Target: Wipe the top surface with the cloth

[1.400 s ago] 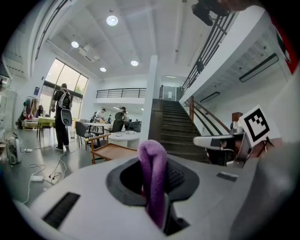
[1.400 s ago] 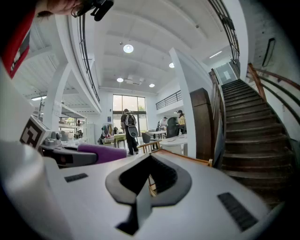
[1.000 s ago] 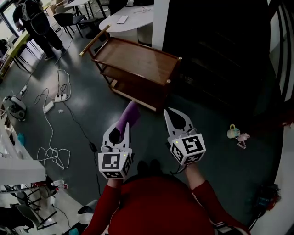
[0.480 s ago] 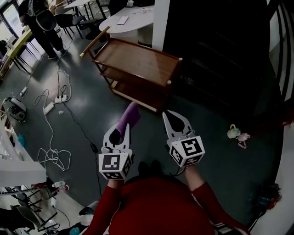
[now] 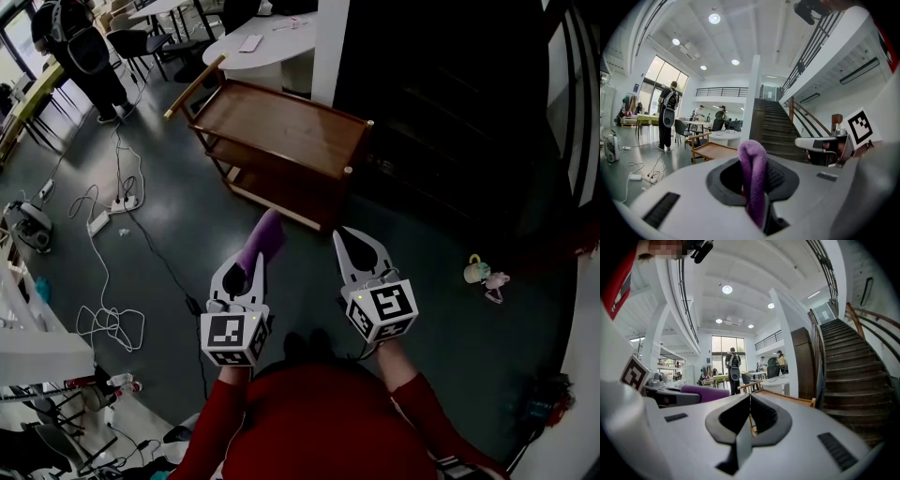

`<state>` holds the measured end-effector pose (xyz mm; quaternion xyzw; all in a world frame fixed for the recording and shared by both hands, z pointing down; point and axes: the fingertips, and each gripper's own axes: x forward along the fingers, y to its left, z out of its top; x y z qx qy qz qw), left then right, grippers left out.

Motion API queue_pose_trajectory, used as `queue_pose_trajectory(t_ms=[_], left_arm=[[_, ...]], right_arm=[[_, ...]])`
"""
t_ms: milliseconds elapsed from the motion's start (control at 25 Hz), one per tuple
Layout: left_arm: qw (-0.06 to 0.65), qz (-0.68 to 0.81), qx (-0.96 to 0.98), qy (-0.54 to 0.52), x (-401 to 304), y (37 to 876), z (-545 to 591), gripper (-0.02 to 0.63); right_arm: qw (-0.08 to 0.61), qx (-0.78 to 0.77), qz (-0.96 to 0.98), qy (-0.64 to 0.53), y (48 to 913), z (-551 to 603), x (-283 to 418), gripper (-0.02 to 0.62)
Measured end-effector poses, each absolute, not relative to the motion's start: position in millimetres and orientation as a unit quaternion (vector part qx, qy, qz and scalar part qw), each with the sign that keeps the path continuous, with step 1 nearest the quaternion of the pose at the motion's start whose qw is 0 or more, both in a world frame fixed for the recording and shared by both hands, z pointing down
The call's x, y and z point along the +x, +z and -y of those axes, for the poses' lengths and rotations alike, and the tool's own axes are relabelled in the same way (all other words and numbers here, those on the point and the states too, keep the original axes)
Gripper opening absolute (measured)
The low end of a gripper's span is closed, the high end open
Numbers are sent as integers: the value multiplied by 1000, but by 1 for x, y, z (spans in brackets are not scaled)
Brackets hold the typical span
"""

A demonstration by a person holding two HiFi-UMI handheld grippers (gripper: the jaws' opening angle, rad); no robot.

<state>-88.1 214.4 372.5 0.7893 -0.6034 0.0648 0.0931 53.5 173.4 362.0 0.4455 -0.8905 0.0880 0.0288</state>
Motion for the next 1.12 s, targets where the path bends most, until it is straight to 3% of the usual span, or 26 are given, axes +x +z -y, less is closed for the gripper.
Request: queue_pose_trajectory(t_ms=[720,1120], left_arm=[[87,583,805,64,-91,374,-204,63],[103,579,806,76,-99,389,-148,64]], right_arm=[[33,479,873,88,365,-169,64,12],[32,495,863,95,371,-107,63,12]])
